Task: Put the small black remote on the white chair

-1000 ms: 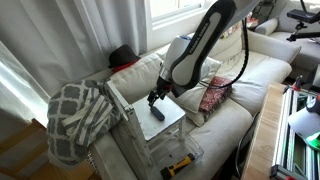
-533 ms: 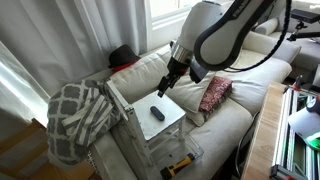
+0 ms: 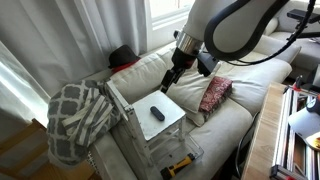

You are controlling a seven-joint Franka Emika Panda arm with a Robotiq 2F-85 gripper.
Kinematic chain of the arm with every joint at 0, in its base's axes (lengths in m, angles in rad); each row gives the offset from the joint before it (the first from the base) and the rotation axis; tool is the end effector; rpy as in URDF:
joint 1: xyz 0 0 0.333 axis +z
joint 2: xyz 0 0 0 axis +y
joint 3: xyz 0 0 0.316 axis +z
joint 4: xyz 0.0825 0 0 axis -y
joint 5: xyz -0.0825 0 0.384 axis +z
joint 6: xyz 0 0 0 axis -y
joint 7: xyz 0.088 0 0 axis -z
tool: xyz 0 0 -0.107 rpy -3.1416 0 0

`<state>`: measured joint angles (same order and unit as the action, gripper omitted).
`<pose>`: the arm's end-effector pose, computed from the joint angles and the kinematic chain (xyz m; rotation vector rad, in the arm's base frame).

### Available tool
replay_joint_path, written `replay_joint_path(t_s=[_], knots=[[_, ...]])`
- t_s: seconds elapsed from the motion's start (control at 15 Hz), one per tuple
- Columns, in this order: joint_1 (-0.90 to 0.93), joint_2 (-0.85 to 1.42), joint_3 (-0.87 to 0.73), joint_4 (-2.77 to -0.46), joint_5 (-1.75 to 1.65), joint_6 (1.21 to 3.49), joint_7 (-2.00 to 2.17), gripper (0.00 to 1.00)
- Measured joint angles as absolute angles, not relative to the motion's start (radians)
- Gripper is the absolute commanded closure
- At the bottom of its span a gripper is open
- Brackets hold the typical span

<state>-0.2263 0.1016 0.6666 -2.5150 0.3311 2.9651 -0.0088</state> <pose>0.4566 0.1926 0.2851 -2.8525 -0.1702 -0.4479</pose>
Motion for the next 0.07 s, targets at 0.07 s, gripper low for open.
replay_joint_path(t_s=[0.07], knots=[[-0.226,0.106,0.666,-2.515,0.331,2.965,-0.009,0.00]])
